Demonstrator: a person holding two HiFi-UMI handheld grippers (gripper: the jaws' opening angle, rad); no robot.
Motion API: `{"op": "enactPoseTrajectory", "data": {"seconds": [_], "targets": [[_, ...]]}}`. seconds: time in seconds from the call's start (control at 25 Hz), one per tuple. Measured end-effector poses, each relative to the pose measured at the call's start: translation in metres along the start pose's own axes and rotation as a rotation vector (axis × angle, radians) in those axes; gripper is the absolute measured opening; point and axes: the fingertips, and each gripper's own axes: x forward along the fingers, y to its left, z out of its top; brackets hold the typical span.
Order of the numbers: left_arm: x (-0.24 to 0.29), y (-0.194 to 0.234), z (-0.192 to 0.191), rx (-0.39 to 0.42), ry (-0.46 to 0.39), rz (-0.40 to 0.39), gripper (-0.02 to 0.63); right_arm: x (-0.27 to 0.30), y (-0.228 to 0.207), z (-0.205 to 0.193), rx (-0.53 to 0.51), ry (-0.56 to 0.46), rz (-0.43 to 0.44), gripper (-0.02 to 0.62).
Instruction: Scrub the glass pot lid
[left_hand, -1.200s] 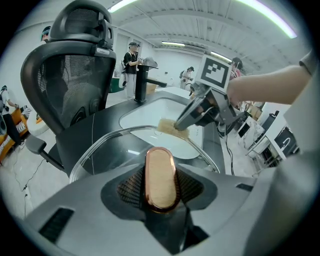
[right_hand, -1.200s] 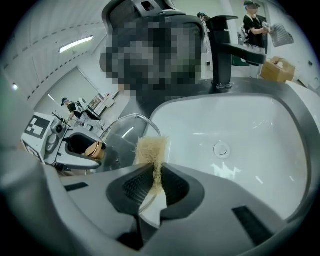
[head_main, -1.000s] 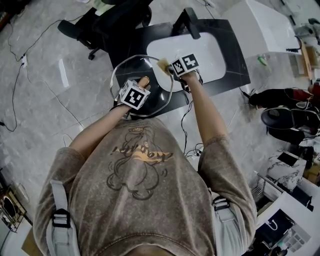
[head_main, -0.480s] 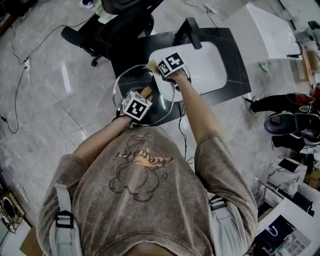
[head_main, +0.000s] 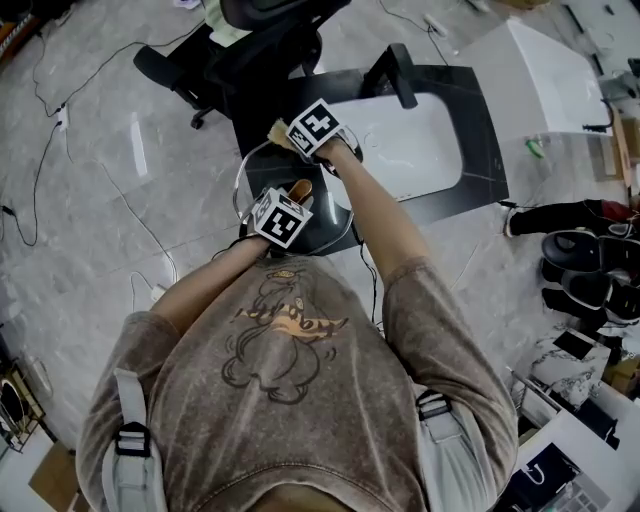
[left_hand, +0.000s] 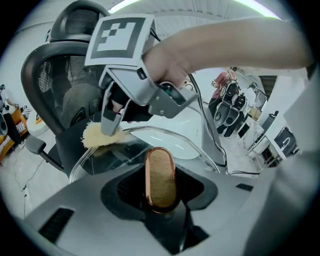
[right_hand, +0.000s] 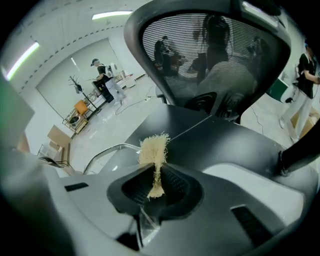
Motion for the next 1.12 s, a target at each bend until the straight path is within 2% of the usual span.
{"op": "enactPoseTrajectory", "data": {"seconds": [0.16, 0.36, 0.64, 0.84, 1.12], "targets": [[-0.002, 0.000, 0.000, -0.004, -0.008, 0.007, 0.184, 0.011, 0.028, 0.013, -0.083, 0.018, 0.072, 0.052], [-0.002, 0.000, 0.000, -0.008, -0.018, 0.011, 0.184, 0.026, 0.064, 0.023, -0.230, 0.100, 0.161, 0.051], [-0.001, 0.000, 0.001, -0.013, -0.032, 0.016, 0.184, 0.035, 0.117, 0.013, -0.326, 0.202, 0.363, 0.051], [-0.001, 0.001, 0.001, -0.011, -0.039, 0.023, 0.184, 0.037, 0.149, -0.002, -0.329, 0.263, 0.503, 0.051], [0.000, 0.001, -0.001, -0.014, -0.041, 0.018, 0.184, 0.036, 0.151, -0.002, -0.284, 0.231, 0.526, 0.051]]}}
